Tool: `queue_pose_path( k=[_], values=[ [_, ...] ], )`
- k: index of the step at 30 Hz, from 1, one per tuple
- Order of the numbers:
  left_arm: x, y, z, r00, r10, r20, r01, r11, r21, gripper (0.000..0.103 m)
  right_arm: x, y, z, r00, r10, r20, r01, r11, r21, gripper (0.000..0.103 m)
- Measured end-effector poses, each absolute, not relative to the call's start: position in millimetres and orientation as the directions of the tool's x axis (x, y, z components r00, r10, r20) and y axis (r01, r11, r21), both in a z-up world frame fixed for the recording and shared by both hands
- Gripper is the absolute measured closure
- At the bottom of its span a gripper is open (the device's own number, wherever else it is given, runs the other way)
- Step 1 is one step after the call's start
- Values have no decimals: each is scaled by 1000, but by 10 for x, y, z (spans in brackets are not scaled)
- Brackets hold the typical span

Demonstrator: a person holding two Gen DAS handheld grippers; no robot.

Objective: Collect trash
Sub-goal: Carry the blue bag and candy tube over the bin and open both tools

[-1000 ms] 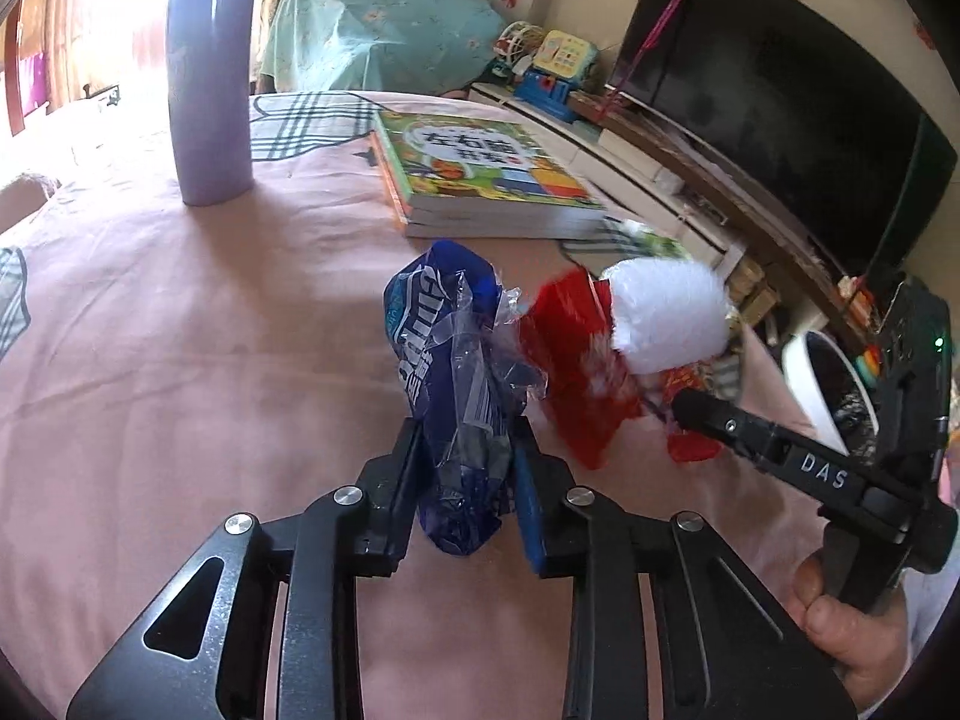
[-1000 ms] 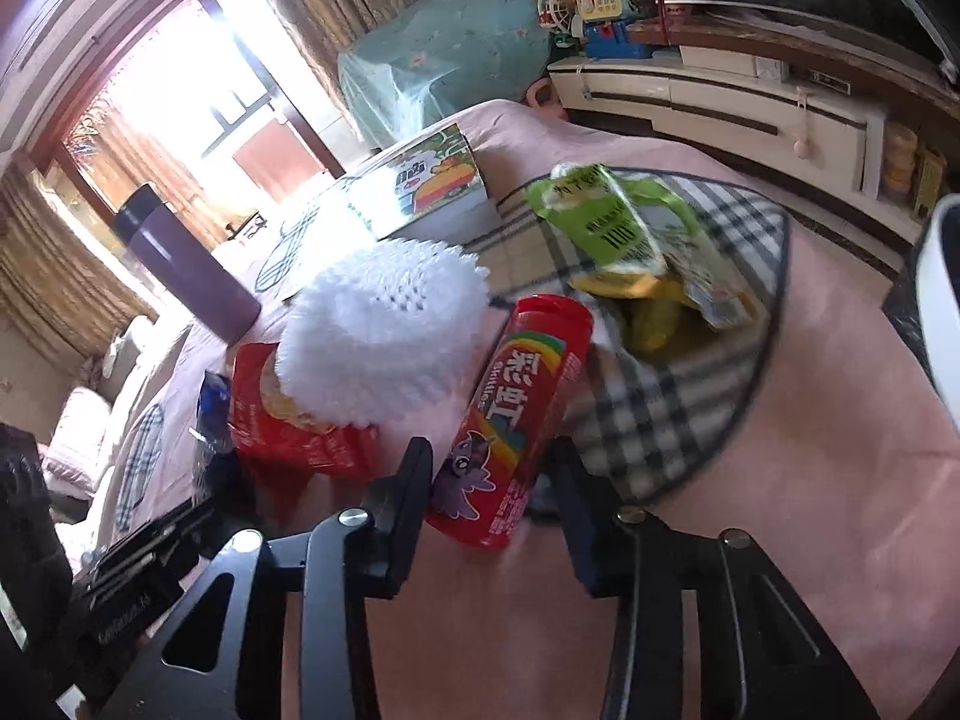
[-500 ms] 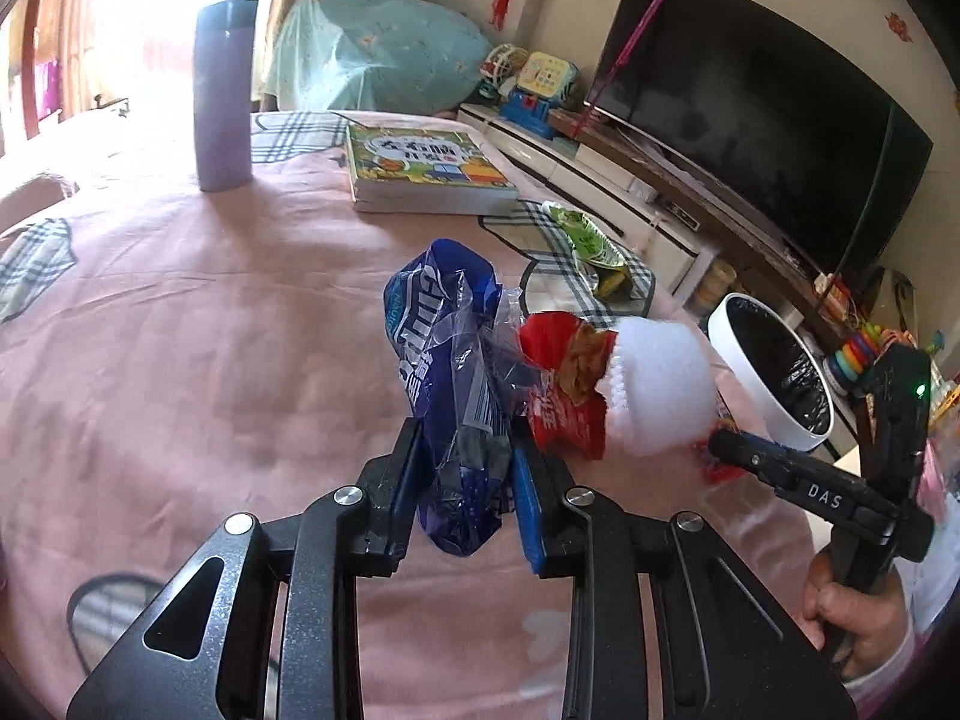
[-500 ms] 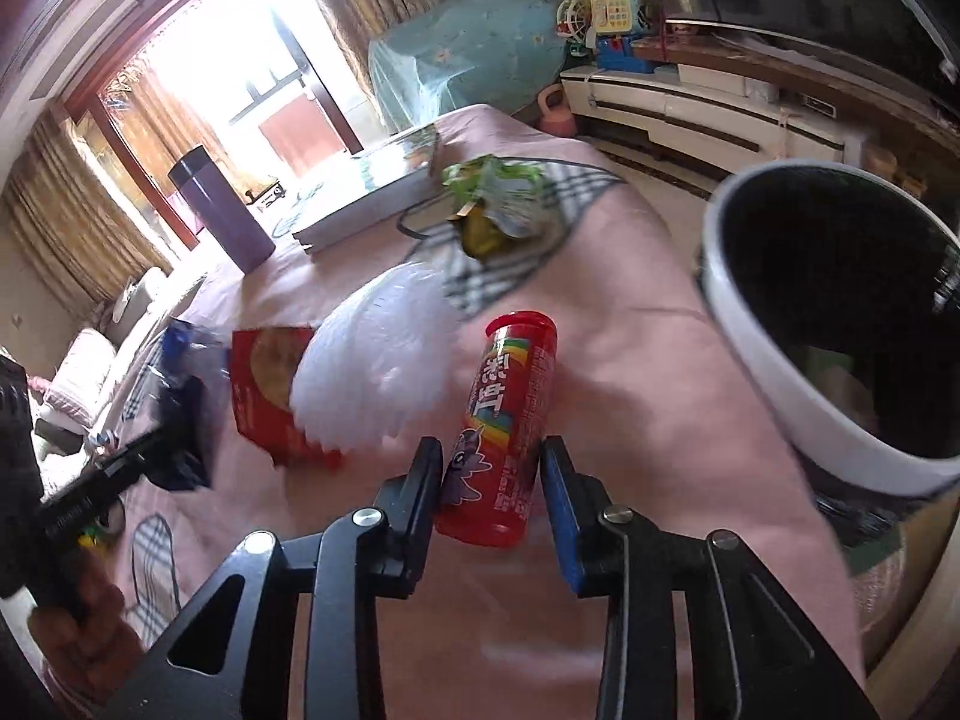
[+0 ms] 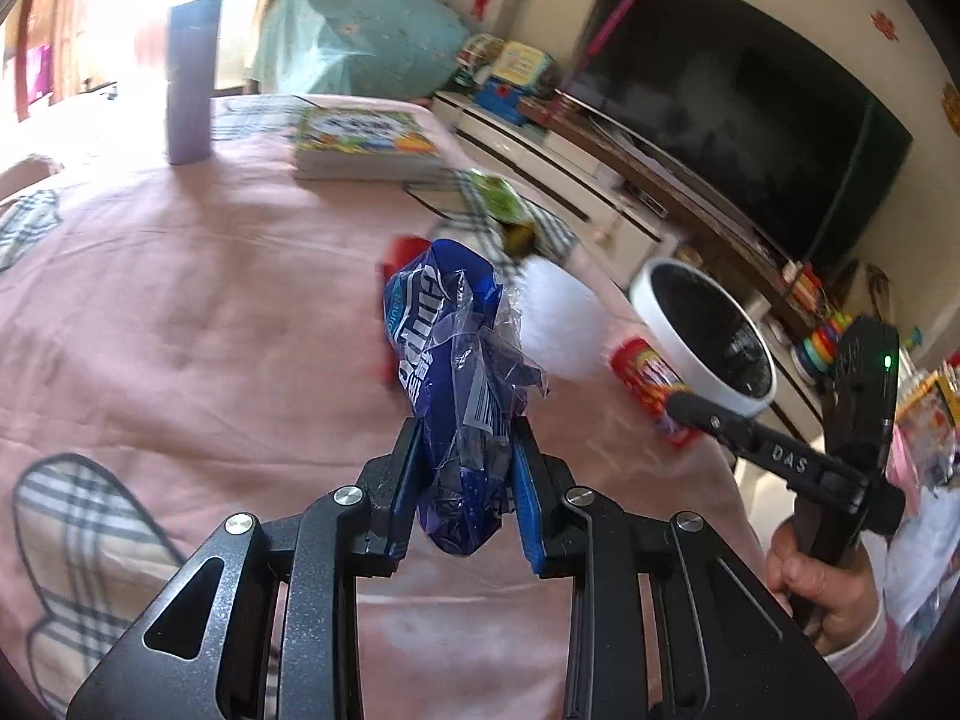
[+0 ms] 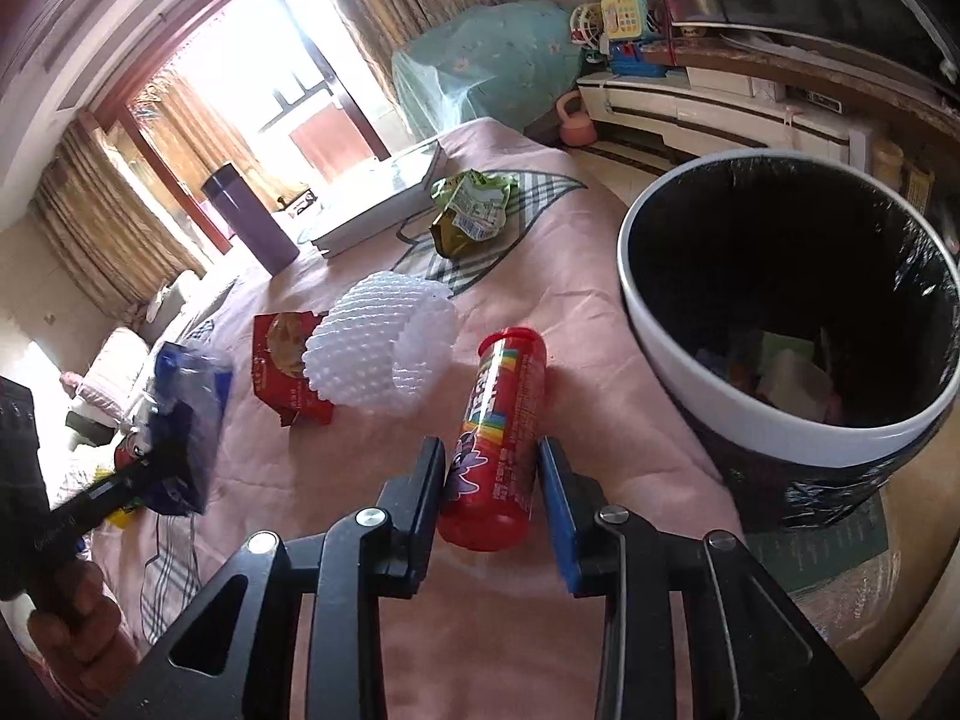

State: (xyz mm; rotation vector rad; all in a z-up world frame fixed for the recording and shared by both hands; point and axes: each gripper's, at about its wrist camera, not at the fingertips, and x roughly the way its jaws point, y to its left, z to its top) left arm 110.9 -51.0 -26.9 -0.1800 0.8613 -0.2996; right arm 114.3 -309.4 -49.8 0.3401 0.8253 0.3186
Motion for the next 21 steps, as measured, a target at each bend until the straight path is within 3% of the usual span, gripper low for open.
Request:
queue_pose_path(
  k=[5, 10, 12, 15, 21],
  values=[
    [1085, -706, -374, 571, -355, -740, 241, 934, -262, 76, 1163, -3048, -622, 610, 386, -692, -133, 911, 391, 71],
    [1112, -745, -433, 551, -374, -746, 275, 925, -261, 76, 1254, -2959, -647, 602, 379, -703, -119, 913, 391, 62],
    [1117, -746, -444, 545, -382, -746, 286, 922, -263, 77, 1293, -2919, -639, 609, 364, -704, -114, 919, 377, 62],
    [1101, -756, -454, 539, -391, -746, 293, 917, -269, 77, 1338, -2907, -679, 608, 347, -714, -100, 925, 365, 71],
    [1045, -903, -428, 526, -415, -742, 328, 904, -274, 77, 1168, -2971, -562, 648, 332, -686, -102, 930, 353, 72]
  ],
)
